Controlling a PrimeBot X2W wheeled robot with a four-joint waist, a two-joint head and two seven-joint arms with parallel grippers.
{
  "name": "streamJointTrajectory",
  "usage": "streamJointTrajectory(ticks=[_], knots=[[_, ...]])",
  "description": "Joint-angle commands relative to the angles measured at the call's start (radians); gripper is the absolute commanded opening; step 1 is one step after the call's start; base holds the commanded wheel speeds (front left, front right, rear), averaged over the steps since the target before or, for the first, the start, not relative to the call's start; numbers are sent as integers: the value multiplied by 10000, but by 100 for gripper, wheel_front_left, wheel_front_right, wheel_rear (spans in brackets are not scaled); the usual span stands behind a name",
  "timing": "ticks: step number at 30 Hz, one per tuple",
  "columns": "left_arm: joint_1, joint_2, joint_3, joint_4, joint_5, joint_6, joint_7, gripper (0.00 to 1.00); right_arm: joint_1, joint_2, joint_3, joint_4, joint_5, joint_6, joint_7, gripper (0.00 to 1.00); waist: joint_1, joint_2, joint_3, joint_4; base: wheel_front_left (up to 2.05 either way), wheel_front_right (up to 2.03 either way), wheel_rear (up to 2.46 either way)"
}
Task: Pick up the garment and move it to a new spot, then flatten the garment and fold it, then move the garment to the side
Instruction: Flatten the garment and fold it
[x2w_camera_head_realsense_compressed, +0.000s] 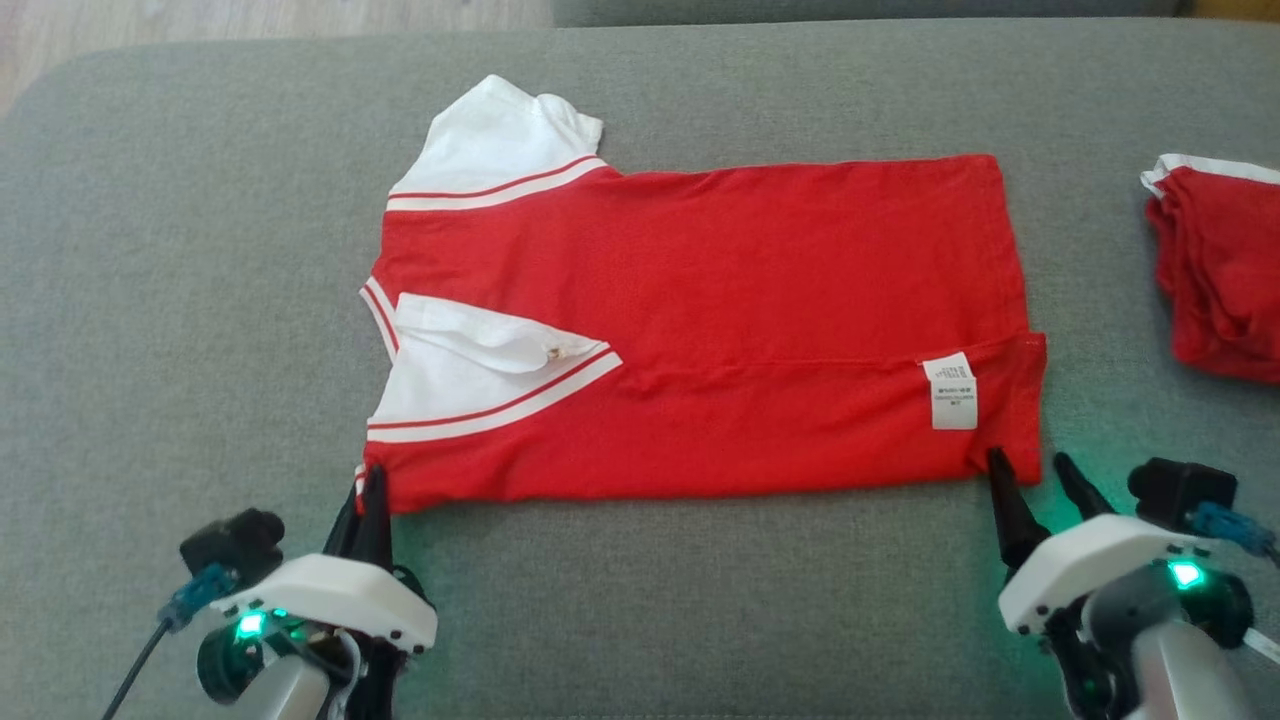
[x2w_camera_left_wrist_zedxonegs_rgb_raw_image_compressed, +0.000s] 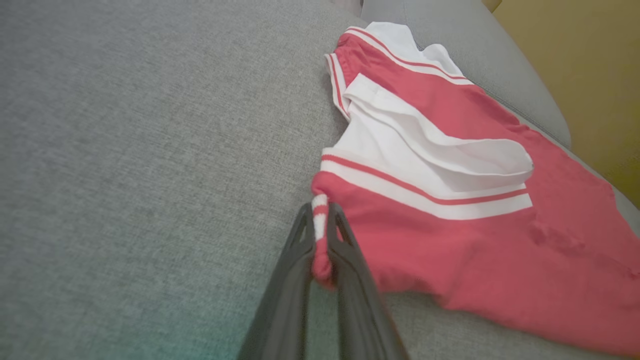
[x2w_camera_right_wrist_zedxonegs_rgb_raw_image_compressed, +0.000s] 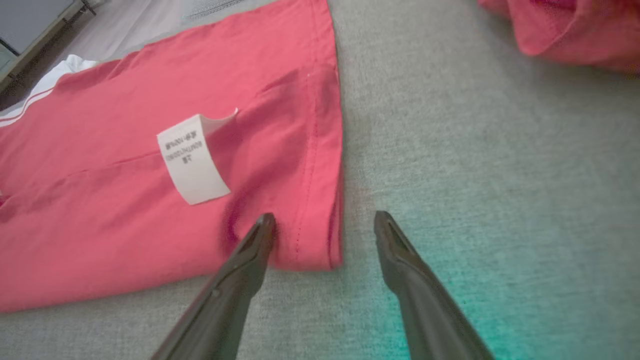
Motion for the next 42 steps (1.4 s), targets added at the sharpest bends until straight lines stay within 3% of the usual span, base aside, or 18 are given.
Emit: streamJointTrajectory(ticks=[1,2,3,5,6,12,19,29,31,32,33,34,38,42], knots=[[-249,239,402,-316,11,54,-143,0,-455,-77,241,-147,30,65,-145,100,-1,0,7,22,0,0,0],[-238,241,403,-343,13,66,-155,0,-577,-77,278,125,-32,65,-173,99,-1,0,9,40,0,0,0],[-227,238,411,-363,14,84,-178,0,-691,-77,349,382,-27,65,-169,60,-1,0,6,59,0,0,0],[-203,233,418,-417,22,89,-241,0,-883,-77,516,798,153,65,-180,12,-1,0,-24,93,0,0,0],[-191,238,426,-464,26,80,-282,0,-959,-77,545,921,251,65,-249,0,-1,0,-53,108,0,0,0],[-51,536,584,-1487,176,114,-592,0,-1131,-77,-17,683,272,65,-828,0,-1,0,-556,130,0,0,0],[910,948,602,-3069,73,528,-240,0,73,-77,-338,-693,132,65,-214,0,-1,0,-1084,123,0,0,0],[2323,706,258,-2560,-185,693,-294,0,1423,-77,-312,-1104,235,65,-33,0,-1,0,-1225,-16,0,0,0],[2391,645,184,-2251,-161,660,-361,0,1563,-77,-189,-1020,201,65,-83,34,-1,0,-1240,-44,0,0,0],[2407,618,162,-2121,-153,641,-400,20,1626,-77,-121,-993,181,65,-112,58,-1,0,-1249,-57,0,0,0],[2413,612,136,-2001,-129,636,-420,63,1685,-77,-91,-971,146,65,-152,100,-1,0,-1257,-72,0,0,0],[2403,615,105,-1913,-97,620,-436,100,1739,-77,-79,-957,115,65,-190,100,-1,0,-1262,-84,0,0,0],[2216,813,166,-1890,87,599,-558,100,1885,-77,-203,-983,48,65,-321,100,-1,0,-1278,-116,0,0,0],[1599,1370,324,-2308,432,608,-447,100,1775,-77,-379,-1397,-126,65,-397,100,-1,0,-1177,-208,0,0,0]])
